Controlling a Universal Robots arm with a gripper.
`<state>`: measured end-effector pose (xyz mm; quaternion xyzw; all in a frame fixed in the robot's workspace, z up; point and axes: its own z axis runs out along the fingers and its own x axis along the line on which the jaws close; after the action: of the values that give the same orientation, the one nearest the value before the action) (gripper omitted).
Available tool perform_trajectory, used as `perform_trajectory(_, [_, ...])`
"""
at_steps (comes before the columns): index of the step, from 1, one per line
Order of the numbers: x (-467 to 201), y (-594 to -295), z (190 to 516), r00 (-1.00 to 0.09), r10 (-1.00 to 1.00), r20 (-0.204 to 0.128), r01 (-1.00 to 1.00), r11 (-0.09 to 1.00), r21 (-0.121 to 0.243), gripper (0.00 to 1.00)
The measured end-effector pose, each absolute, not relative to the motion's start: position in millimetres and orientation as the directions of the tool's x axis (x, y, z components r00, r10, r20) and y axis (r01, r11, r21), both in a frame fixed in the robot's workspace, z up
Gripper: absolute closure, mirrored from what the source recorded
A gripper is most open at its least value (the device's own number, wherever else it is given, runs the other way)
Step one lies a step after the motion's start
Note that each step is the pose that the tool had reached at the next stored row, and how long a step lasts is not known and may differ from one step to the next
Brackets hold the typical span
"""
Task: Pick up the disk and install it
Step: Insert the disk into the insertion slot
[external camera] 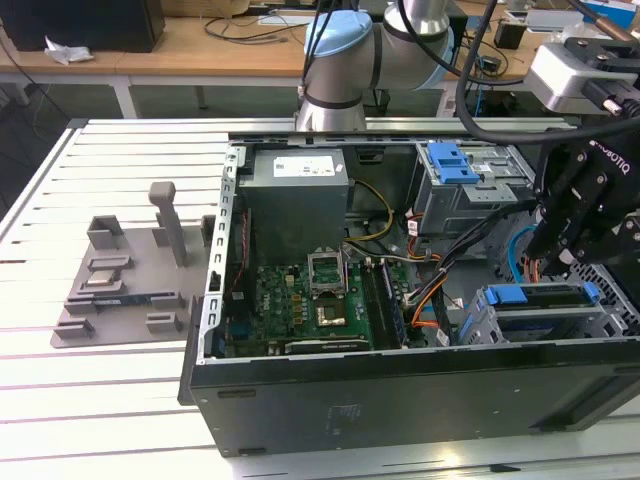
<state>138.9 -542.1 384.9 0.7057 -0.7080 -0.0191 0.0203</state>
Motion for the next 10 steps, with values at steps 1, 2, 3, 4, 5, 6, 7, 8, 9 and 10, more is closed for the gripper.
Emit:
perform_trajectory(1, [138.9, -542.1, 384.8, -0.003, -1.000, 0.002, -0.998, 0.003, 0.056, 0.64])
perform_trajectory(2, [138.9, -542.0, 384.8, -0.003, -1.000, 0.002, -0.998, 0.003, 0.056, 0.70])
perform_trajectory(3, [138.9, -542.0, 384.8, -0.003, -1.000, 0.002, -0.998, 0.003, 0.056, 0.76])
perform_trajectory(4, [138.9, -542.1, 384.8, -0.003, -1.000, 0.002, -0.998, 0.003, 0.056, 0.82])
perform_trajectory(5, [138.9, -542.0, 384.8, -0.003, -1.000, 0.002, -0.998, 0.003, 0.056, 0.88])
perform_trajectory(6, [138.9, -542.0, 384.8, -0.003, -1.000, 0.002, -0.998, 0.003, 0.056, 0.88])
perform_trajectory(7, [138.9, -542.0, 384.8, -0.003, -1.000, 0.002, -0.998, 0.003, 0.056, 0.89])
perform_trajectory(8, [138.9, -542.0, 384.8, -0.003, -1.000, 0.002, -0.998, 0.003, 0.056, 0.89])
perform_trajectory(9, [138.9, -542.1, 384.7, -0.003, -1.000, 0.002, -0.998, 0.003, 0.056, 0.89])
perform_trajectory(10, [138.9, -542.0, 384.7, -0.003, -1.000, 0.002, -0.998, 0.003, 0.056, 0.89])
